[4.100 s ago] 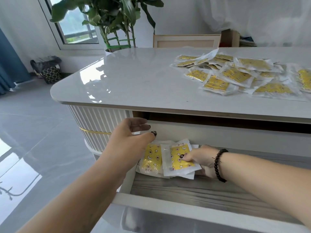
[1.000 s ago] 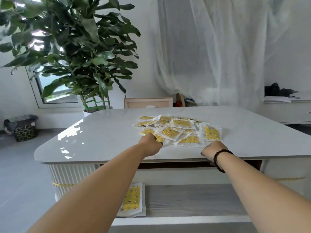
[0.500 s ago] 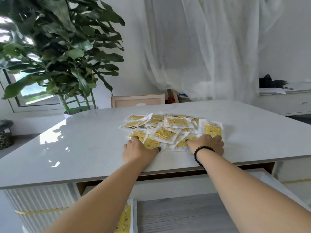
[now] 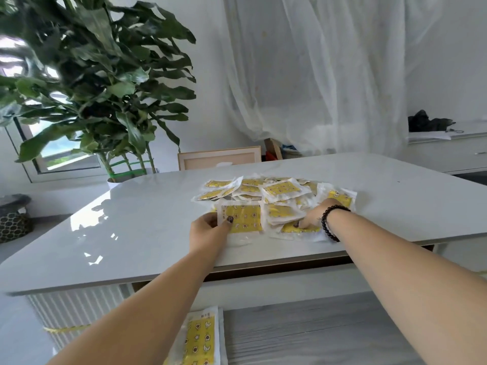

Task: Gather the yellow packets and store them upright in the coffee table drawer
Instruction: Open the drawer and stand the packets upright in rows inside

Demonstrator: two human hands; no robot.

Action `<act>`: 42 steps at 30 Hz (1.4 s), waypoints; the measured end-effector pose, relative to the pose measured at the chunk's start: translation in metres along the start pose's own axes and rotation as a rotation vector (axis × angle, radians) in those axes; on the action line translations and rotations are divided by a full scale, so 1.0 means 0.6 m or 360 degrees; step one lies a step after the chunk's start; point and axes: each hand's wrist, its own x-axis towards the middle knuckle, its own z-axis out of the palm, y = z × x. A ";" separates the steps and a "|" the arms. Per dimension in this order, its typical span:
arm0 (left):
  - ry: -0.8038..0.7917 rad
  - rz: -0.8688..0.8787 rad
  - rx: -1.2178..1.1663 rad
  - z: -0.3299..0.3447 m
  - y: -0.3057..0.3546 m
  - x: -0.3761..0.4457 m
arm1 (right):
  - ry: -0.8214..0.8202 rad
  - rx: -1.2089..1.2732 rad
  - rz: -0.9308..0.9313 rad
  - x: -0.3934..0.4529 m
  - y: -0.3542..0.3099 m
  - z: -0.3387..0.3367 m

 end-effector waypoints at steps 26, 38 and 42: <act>-0.0164 -0.0020 -0.0152 0.008 -0.005 0.012 | 0.0031 0.0766 -0.0568 -0.014 0.007 0.084; -0.0160 -0.0014 -0.0245 0.003 -0.013 0.020 | 0.0273 0.1056 -0.0632 -0.037 -0.032 0.119; 0.0073 -0.0125 -0.0498 -0.002 -0.017 0.030 | 0.0733 0.0875 -0.0346 0.000 -0.014 0.103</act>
